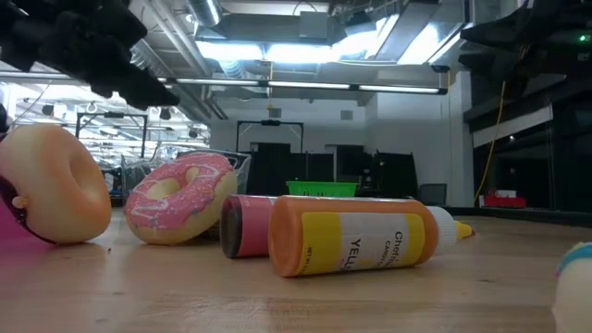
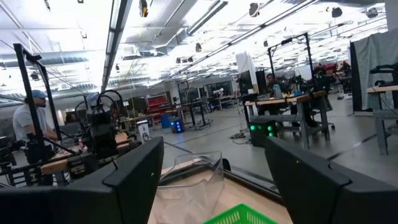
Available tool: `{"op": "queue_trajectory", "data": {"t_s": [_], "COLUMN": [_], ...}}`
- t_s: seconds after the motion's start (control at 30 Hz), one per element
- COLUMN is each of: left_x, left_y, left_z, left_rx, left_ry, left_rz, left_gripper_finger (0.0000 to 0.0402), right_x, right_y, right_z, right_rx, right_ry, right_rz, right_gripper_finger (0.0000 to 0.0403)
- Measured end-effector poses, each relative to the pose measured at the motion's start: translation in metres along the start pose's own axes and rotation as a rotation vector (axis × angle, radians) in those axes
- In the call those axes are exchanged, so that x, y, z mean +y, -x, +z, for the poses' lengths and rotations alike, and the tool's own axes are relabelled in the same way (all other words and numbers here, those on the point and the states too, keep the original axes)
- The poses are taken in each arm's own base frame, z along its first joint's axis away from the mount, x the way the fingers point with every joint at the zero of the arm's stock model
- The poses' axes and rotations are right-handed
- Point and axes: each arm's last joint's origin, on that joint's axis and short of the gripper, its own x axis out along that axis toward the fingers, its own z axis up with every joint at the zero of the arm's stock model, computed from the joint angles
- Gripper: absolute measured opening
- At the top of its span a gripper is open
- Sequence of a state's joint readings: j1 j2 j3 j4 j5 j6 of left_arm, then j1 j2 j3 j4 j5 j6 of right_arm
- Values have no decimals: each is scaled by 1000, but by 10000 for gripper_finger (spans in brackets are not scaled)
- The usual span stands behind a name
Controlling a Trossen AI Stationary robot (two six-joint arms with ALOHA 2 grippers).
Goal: Pick & Place Food Item
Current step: Put the pink donut into the green basket
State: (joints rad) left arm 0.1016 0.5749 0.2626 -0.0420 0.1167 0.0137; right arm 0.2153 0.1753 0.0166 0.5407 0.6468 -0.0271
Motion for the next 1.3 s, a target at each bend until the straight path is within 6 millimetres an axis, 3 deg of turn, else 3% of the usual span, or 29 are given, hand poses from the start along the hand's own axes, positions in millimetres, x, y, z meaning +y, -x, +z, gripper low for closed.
{"op": "queue_trajectory", "data": {"t_s": [0.2, 0.4, 0.73, 1.03, 1.3], "left_x": [-8, -10, -32, -48, -60], "left_y": [-21, -46, -94, -137, -159], "left_z": [1, 10, 43, 46, 47], "left_rx": [24, 198, 328, 550, 631], "left_ry": [92, 155, 45, -15, -22], "left_rz": [-204, -242, -382, -452, -521], "left_gripper_finger": [192, 192, 192, 192, 192], "right_x": [0, 0, 1, 3, 3], "right_y": [0, 0, 0, 0, 0], "right_z": [1, 1, -5, -5, -5], "right_rx": [-13, -10, 46, 51, 49], "right_ry": [31, 13, -37, -64, -67], "right_rz": [-10, -16, 15, 88, 90], "right_gripper_finger": [283, 283, 283, 283, 283]}}
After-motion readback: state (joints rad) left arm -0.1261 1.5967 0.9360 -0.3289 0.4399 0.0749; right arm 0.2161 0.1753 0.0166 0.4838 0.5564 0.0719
